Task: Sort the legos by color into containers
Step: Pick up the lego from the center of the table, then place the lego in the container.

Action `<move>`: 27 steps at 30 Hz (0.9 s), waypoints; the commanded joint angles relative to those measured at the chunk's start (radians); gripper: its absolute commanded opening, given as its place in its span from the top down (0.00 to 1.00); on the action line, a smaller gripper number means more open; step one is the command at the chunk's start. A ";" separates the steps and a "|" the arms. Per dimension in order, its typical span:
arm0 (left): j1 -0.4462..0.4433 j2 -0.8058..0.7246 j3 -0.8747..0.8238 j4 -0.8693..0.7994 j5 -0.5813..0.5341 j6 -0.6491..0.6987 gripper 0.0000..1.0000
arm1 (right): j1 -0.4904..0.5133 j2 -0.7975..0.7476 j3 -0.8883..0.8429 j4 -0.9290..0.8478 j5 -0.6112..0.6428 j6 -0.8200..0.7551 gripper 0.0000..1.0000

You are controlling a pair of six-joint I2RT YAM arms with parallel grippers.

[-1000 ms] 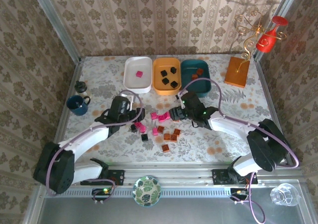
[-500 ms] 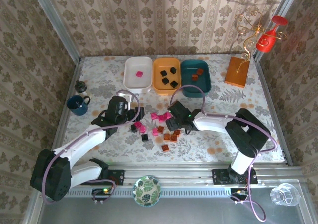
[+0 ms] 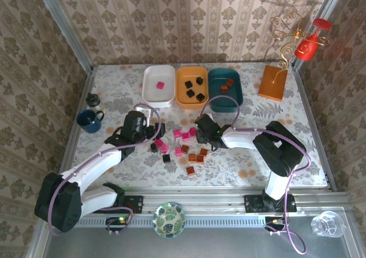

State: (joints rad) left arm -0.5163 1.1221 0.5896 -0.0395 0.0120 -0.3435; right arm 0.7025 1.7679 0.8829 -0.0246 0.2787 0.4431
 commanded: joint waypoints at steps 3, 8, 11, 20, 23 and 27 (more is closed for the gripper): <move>0.003 0.002 0.006 -0.009 -0.001 0.021 0.23 | -0.038 -0.077 -0.034 0.037 0.050 -0.009 0.63; 0.002 -0.015 0.013 -0.032 -0.004 0.023 0.23 | -0.132 -0.179 0.004 0.039 0.016 -0.053 0.67; 0.003 -0.034 0.012 -0.036 -0.006 0.020 0.23 | -0.217 -0.214 0.056 0.044 -0.028 -0.070 0.67; 0.001 -0.065 0.018 -0.042 0.014 -0.001 0.23 | -0.414 0.001 0.318 0.049 -0.066 -0.063 0.67; -0.001 -0.067 0.025 -0.040 0.037 -0.008 0.23 | -0.452 0.120 0.445 0.021 -0.095 -0.050 0.67; -0.012 -0.061 0.035 -0.036 0.057 -0.018 0.23 | -0.481 0.264 0.616 -0.035 -0.145 -0.023 0.66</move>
State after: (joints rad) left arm -0.5186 1.0752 0.5900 -0.0677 0.0387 -0.3447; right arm 0.2306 1.9678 1.4101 -0.0010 0.1886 0.3973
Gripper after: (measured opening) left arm 0.772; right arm 0.344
